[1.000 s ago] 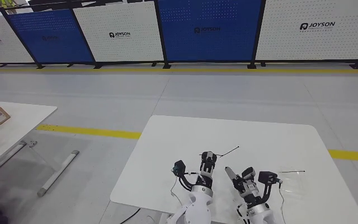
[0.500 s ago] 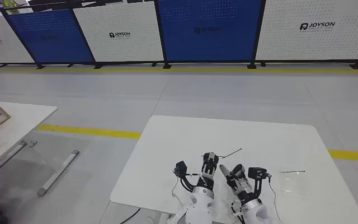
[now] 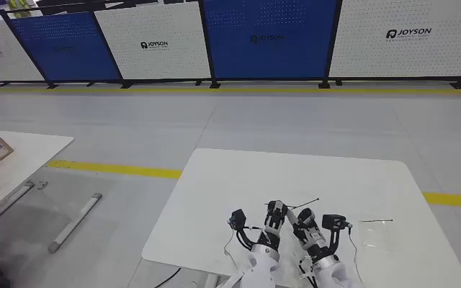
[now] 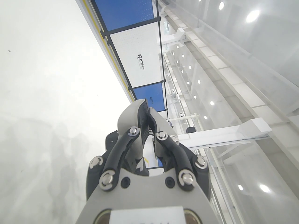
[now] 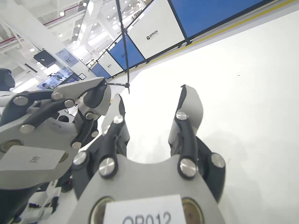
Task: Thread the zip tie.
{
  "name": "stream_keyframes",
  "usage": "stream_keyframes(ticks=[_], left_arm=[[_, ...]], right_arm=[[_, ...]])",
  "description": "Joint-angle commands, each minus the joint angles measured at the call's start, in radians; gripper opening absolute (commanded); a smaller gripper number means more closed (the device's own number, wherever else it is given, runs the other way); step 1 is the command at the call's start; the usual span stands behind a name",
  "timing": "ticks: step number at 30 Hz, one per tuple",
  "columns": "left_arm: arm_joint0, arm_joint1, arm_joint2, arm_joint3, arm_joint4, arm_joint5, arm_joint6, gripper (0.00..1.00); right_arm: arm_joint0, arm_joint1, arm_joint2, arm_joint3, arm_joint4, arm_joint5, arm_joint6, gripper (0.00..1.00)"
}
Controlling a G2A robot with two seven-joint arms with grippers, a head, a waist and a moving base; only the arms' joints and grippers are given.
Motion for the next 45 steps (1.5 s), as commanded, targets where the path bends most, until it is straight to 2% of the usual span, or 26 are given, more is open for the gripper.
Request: stream_keyframes(ticks=[1, 2, 6, 15, 24, 28, 30, 33, 35, 36, 39, 40, 45], left_arm=[[0.0, 0.0, 0.001, 0.001, 0.002, 0.001, 0.001, 0.0], [0.0, 0.0, 0.002, 0.002, 0.004, 0.0, 0.0, 0.0], [0.001, 0.001, 0.005, 0.005, 0.01, 0.001, -0.001, 0.0], [0.001, 0.001, 0.007, 0.01, 0.02, 0.003, 0.0, 0.0], [0.002, 0.001, 0.012, 0.014, 0.029, 0.0, 0.004, 0.0], [0.001, 0.001, 0.015, 0.017, 0.032, -0.001, 0.006, 0.0], [0.001, 0.001, 0.016, 0.018, 0.032, -0.001, 0.006, 0.0], [-0.001, 0.001, 0.017, 0.02, 0.032, 0.0, 0.007, 0.0], [-0.001, 0.0, 0.016, 0.02, 0.031, -0.001, 0.011, 0.0], [-0.001, 0.0, 0.016, 0.019, 0.03, -0.002, 0.013, 0.0], [0.0, 0.0, 0.017, 0.019, 0.033, -0.004, 0.02, 0.0], [0.0, 0.0, 0.017, 0.019, 0.033, -0.004, 0.022, 0.0], [0.0, -0.001, 0.02, 0.021, 0.036, -0.004, 0.025, 0.0]], right_arm=[[-0.002, 0.0, 0.0, -0.003, -0.001, -0.002, -0.003, 0.41], [-0.002, 0.0, 0.0, -0.004, -0.002, -0.002, -0.005, 0.36], [-0.004, 0.0, -0.001, -0.009, -0.001, -0.003, -0.013, 0.26], [0.0, 0.001, -0.008, -0.007, -0.01, -0.004, -0.006, 0.31], [0.002, 0.001, -0.009, -0.005, -0.009, -0.003, -0.006, 0.1], [0.002, 0.001, -0.009, -0.004, -0.008, -0.005, -0.005, 0.11], [0.001, 0.002, -0.008, -0.003, -0.007, -0.008, -0.006, 0.0], [0.001, 0.002, -0.007, -0.001, -0.008, -0.01, -0.006, 0.0], [0.001, 0.003, -0.007, 0.0, -0.014, -0.012, 0.001, 0.15], [0.0, 0.004, -0.007, -0.001, -0.017, -0.015, 0.004, 0.18], [-0.001, 0.005, -0.01, 0.0, -0.028, -0.012, 0.021, 0.18], [-0.001, 0.005, -0.012, 0.001, -0.03, -0.01, 0.025, 0.22], [-0.001, 0.005, -0.012, -0.002, -0.022, -0.012, 0.02, 0.24]])
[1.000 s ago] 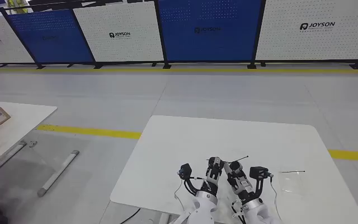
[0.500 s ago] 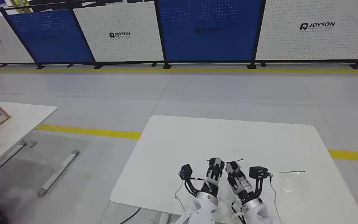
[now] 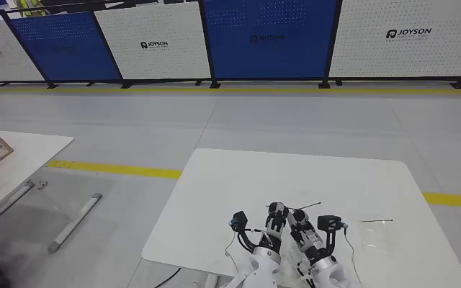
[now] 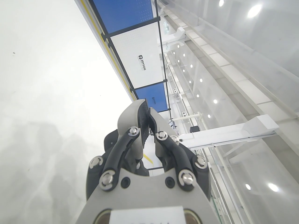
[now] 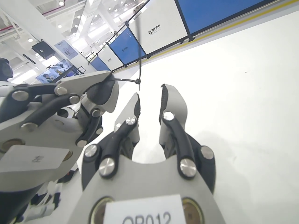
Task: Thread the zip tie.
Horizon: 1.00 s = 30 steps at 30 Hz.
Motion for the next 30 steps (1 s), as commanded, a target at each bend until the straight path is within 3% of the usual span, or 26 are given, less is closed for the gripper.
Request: stream_keyframes(ticks=[1, 10, 13, 24, 27, 30], left_arm=[[0.0, 0.0, 0.002, 0.002, 0.002, 0.0, 0.0, 0.0], [-0.001, -0.001, 0.006, 0.006, 0.006, 0.001, -0.002, 0.0], [-0.001, -0.001, 0.006, 0.006, 0.007, 0.001, -0.001, 0.0], [0.0, 0.0, 0.008, 0.009, 0.015, -0.001, -0.001, 0.0], [0.001, 0.0, 0.008, 0.008, 0.018, -0.003, 0.001, 0.0], [0.003, 0.0, 0.009, 0.008, 0.021, -0.005, 0.001, 0.0]], right_arm=[[-0.002, 0.0, 0.001, -0.005, 0.003, -0.004, -0.002, 0.25], [-0.005, 0.002, 0.005, -0.017, 0.009, -0.005, -0.007, 0.21], [-0.004, 0.002, 0.004, -0.016, 0.01, -0.003, -0.007, 0.1], [0.001, 0.002, 0.002, -0.019, 0.018, 0.003, 0.001, 0.09], [0.002, 0.002, 0.001, -0.018, 0.02, 0.006, 0.002, 0.01], [0.003, 0.002, 0.0, -0.018, 0.021, 0.008, 0.002, 0.05]])
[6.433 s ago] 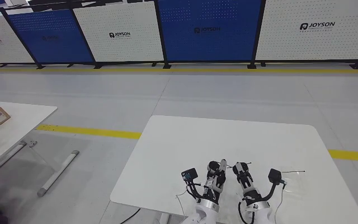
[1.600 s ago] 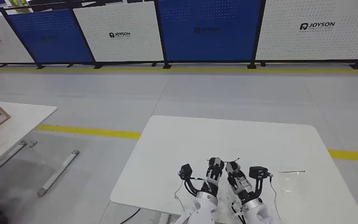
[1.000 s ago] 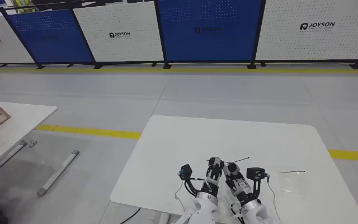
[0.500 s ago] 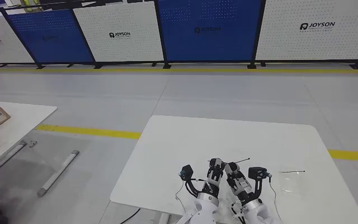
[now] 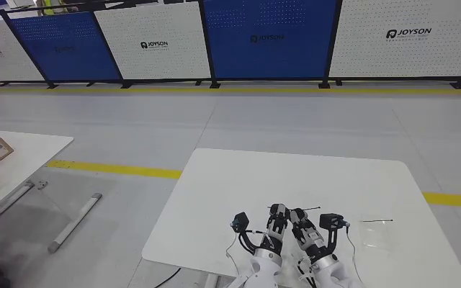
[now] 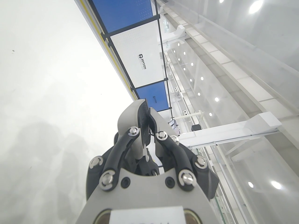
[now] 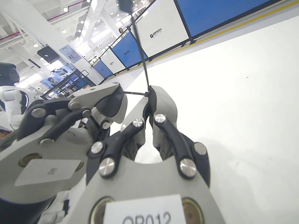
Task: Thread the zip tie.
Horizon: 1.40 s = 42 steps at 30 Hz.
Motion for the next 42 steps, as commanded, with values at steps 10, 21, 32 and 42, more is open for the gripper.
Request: stream_keyframes(ticks=[10, 21, 32, 42], left_arm=[[0.005, 0.001, 0.004, -0.008, -0.008, -0.036, -0.017, 0.0], [0.014, 0.004, 0.007, -0.025, -0.008, -0.062, -0.03, 0.0], [0.02, 0.006, 0.016, -0.052, -0.004, -0.087, -0.032, 0.0], [0.03, 0.014, 0.015, -0.1, -0.007, -0.113, -0.032, 0.0]], right_arm=[[0.002, 0.0, -0.004, 0.005, -0.003, 0.006, 0.0, 0.0], [0.002, 0.002, -0.007, 0.011, -0.012, -0.001, 0.001, 0.0], [0.005, 0.004, -0.012, 0.023, -0.032, -0.014, 0.009, 0.0], [0.002, 0.007, -0.003, 0.032, -0.027, -0.031, 0.004, 0.0]])
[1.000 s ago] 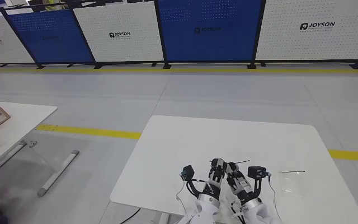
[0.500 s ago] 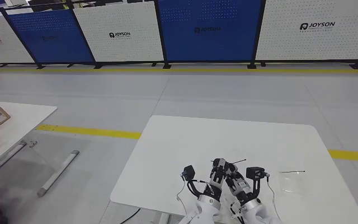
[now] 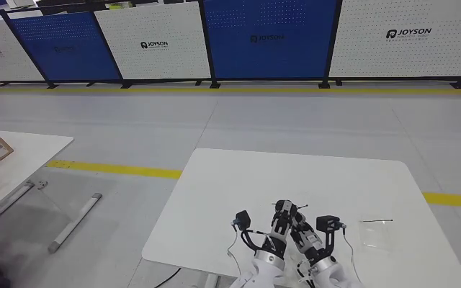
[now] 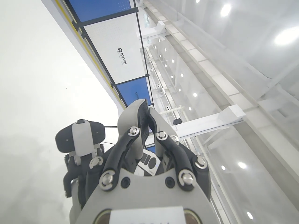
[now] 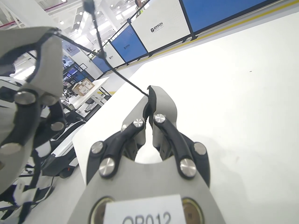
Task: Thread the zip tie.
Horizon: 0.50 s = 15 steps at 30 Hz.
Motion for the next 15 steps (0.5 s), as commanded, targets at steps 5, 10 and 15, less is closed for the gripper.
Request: stream_keyframes(ticks=[5, 10, 15], left_arm=[[0.002, 0.007, 0.004, -0.014, -0.003, -0.01, 0.005, 0.0], [0.003, 0.013, 0.007, -0.021, -0.001, -0.013, 0.012, 0.0], [0.003, 0.019, 0.012, -0.028, 0.0, -0.017, 0.02, 0.0]], right_arm=[[0.006, 0.0, -0.004, 0.012, 0.002, -0.005, 0.0, 0.0], [0.013, -0.001, -0.009, 0.023, 0.011, -0.008, 0.002, 0.0], [0.021, -0.002, -0.015, 0.037, 0.014, -0.007, 0.002, 0.0]])
